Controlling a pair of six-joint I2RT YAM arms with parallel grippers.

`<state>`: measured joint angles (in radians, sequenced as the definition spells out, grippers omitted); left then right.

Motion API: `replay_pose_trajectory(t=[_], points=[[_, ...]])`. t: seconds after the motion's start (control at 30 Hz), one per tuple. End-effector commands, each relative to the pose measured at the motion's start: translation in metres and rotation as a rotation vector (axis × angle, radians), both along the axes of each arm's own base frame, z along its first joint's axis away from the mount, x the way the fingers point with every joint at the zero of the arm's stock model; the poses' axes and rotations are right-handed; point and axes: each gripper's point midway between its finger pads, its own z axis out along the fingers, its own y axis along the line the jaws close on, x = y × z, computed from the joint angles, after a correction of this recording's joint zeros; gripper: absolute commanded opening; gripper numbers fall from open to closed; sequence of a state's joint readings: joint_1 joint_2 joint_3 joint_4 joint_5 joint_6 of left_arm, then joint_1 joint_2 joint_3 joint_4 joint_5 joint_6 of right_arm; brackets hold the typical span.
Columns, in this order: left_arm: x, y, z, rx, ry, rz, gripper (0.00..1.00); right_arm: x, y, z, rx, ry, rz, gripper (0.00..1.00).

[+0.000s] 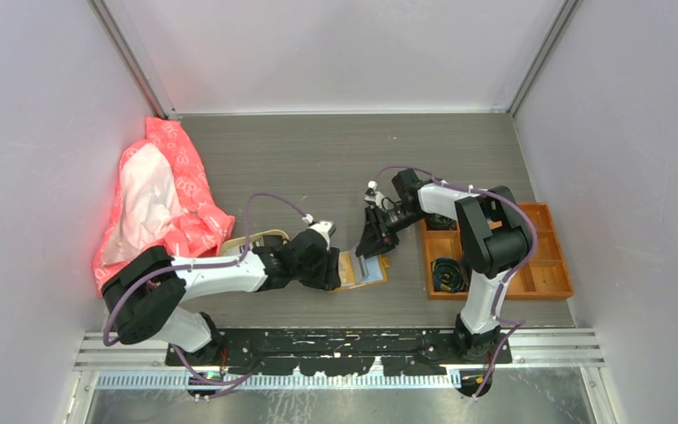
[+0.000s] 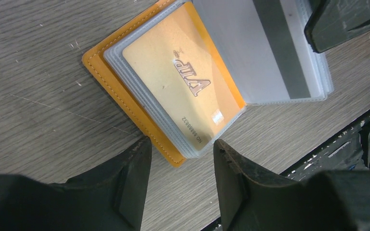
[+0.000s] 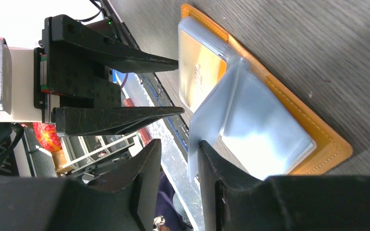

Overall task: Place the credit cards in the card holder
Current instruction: Insert the credit card into the card holder.

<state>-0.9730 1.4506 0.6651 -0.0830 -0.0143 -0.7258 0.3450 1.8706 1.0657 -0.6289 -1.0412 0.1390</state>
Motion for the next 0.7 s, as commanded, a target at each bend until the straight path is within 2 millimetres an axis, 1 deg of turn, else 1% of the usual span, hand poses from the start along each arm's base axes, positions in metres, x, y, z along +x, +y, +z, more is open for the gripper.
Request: replay_pose_trajectory(t=[0.0,0.13,0.3,0.5,0.67], points=[[0.009,-0.012,0.023,-0.075,-0.049,-0.004,0.51,0.000,0.009,0.011,0.066,0.006,0.007,0.40],[0.009,-0.012,0.022,-0.076,-0.047,-0.004,0.51,-0.001,0.011,0.011,0.073,0.015,0.007,0.41],[0.008,-0.010,0.028,-0.083,-0.061,-0.002,0.50,-0.002,0.013,0.011,0.086,0.028,0.006,0.40],[0.008,-0.004,0.037,-0.100,-0.087,0.008,0.50,-0.002,0.014,0.009,0.076,0.026,0.009,0.36],[0.009,-0.005,0.043,-0.114,-0.098,0.010,0.49,-0.003,0.013,0.007,0.072,0.023,0.010,0.28]])
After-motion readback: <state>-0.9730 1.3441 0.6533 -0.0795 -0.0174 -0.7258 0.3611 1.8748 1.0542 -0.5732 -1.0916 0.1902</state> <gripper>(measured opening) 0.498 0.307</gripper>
